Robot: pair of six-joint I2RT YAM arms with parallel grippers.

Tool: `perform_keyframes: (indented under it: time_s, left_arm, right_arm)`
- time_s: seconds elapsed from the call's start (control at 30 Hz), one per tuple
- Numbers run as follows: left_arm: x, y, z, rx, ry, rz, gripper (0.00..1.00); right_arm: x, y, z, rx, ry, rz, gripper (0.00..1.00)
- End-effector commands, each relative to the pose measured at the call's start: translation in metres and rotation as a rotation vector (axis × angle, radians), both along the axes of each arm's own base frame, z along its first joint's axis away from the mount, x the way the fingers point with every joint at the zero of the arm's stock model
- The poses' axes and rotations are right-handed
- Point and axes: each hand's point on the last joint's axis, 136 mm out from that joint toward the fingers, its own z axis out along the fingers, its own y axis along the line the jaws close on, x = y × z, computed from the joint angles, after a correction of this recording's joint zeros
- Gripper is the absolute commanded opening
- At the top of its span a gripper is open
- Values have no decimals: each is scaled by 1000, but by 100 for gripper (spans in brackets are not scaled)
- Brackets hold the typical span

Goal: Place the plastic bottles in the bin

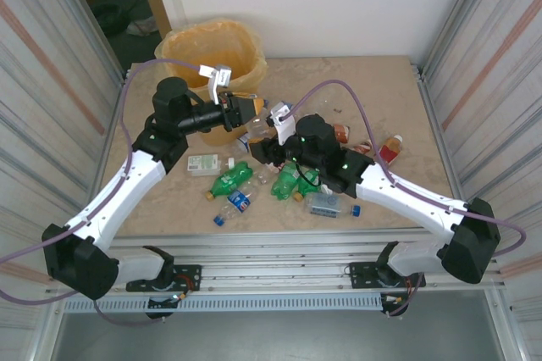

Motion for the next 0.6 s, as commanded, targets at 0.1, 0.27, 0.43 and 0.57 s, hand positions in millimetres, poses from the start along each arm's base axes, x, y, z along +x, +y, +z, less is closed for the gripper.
perform_keyframes:
  time_s: [0.1, 0.27, 0.43, 0.57]
  left_arm:
    - [-1, 0, 8, 8, -18, 2, 0]
    - [3, 4, 11, 28, -47, 34, 0]
    - [10, 11, 31, 69, -129, 95, 0]
    - [16, 19, 56, 84, -216, 154, 0]
  right_arm:
    - [5, 1, 28, 48, -60, -22, 62]
    - [7, -4, 23, 37, -53, -55, 77]
    - [7, -16, 22, 41, -52, -100, 98]
    - [6, -32, 23, 49, -37, -156, 98]
